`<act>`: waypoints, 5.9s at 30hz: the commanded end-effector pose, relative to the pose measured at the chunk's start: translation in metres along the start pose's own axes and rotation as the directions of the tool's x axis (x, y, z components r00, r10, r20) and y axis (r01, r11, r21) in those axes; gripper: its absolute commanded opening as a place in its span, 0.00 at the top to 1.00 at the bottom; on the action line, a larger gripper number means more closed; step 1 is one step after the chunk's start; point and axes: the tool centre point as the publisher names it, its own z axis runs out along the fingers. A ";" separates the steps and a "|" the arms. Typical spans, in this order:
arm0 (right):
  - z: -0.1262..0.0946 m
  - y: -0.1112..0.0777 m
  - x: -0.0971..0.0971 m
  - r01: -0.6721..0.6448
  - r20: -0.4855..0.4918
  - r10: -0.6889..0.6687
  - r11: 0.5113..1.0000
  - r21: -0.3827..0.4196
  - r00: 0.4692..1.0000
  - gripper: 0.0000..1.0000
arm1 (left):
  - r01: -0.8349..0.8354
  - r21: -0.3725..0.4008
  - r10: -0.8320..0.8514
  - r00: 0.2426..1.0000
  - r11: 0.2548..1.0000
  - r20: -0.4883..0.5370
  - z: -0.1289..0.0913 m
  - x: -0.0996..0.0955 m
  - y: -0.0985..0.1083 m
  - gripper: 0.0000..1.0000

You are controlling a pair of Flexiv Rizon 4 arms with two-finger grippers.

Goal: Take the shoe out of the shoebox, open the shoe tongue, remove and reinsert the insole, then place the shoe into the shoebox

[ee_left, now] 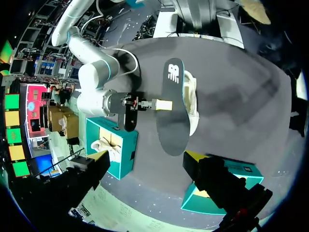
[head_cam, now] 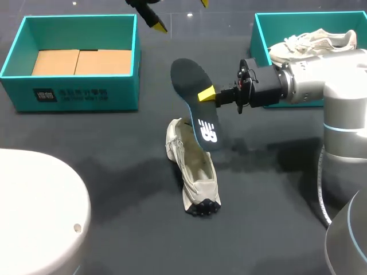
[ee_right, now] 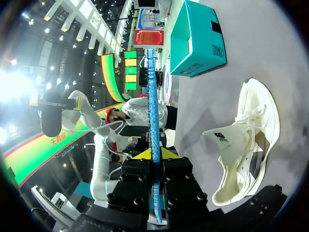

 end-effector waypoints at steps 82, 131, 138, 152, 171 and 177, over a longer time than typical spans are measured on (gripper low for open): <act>0.001 0.000 0.000 0.000 0.002 0.000 1.000 -0.001 1.000 1.00 | -0.046 0.087 0.016 0.948 0.995 0.317 0.043 0.101 -0.032 0.00; 0.001 0.000 0.000 0.000 0.002 0.000 1.000 -0.001 1.000 1.00 | -0.028 0.056 -0.024 0.649 0.998 0.761 0.126 0.126 -0.050 0.00; 0.001 0.000 0.000 0.000 0.002 0.000 1.000 -0.001 1.000 1.00 | 0.062 0.082 -0.102 0.598 0.995 0.795 0.138 0.112 -0.051 0.00; 0.002 0.000 0.000 0.004 -0.005 -0.004 1.000 -0.024 1.000 1.00 | 0.109 0.079 -0.127 0.574 0.991 0.809 0.145 0.091 -0.049 0.12; 0.013 -0.009 -0.006 -0.009 -0.022 0.007 0.995 -0.099 1.000 1.00 | 0.052 0.076 -0.092 0.597 0.996 0.797 0.154 0.085 -0.045 0.30; 0.015 -0.010 -0.006 -0.018 -0.028 0.015 0.995 -0.100 0.999 1.00 | 0.032 0.064 -0.071 0.596 0.997 0.800 0.157 0.085 -0.047 0.51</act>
